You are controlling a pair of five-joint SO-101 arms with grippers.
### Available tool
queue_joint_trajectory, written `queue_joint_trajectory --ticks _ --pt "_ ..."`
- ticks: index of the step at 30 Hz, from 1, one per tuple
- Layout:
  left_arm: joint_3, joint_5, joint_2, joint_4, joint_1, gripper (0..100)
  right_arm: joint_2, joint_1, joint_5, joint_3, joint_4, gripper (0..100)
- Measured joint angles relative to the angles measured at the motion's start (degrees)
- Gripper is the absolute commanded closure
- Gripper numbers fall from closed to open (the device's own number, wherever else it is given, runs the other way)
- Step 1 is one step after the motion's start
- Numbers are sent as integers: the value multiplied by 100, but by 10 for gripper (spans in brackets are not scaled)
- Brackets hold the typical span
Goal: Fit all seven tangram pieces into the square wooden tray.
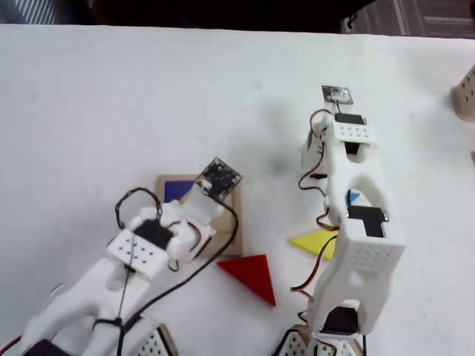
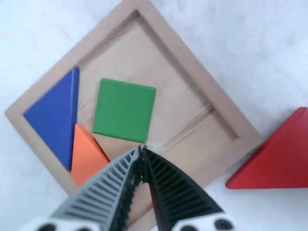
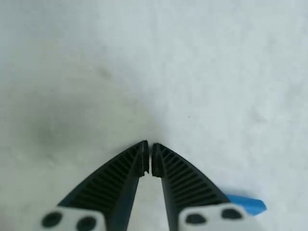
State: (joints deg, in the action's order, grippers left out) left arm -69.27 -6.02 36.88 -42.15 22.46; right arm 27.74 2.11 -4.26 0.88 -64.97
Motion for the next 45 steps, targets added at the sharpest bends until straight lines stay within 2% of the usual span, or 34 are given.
queue_joint_trajectory --ticks 4,9,16,20,28,39,45 --pt "-18 0 79 53 9 979 0 0 0 0 0 981" --pt "-18 0 -501 281 448 979 0 0 0 0 0 981" --pt "378 0 -1582 580 316 979 0 0 0 0 0 981" --pt "510 0 -1741 633 273 979 0 0 0 0 0 981" --pt "519 0 -1741 1081 -229 979 0 0 0 0 0 981" --pt "519 0 -1723 1090 -229 979 0 0 0 0 0 981" --pt "185 0 -738 949 44 979 9 0 0 0 0 981"
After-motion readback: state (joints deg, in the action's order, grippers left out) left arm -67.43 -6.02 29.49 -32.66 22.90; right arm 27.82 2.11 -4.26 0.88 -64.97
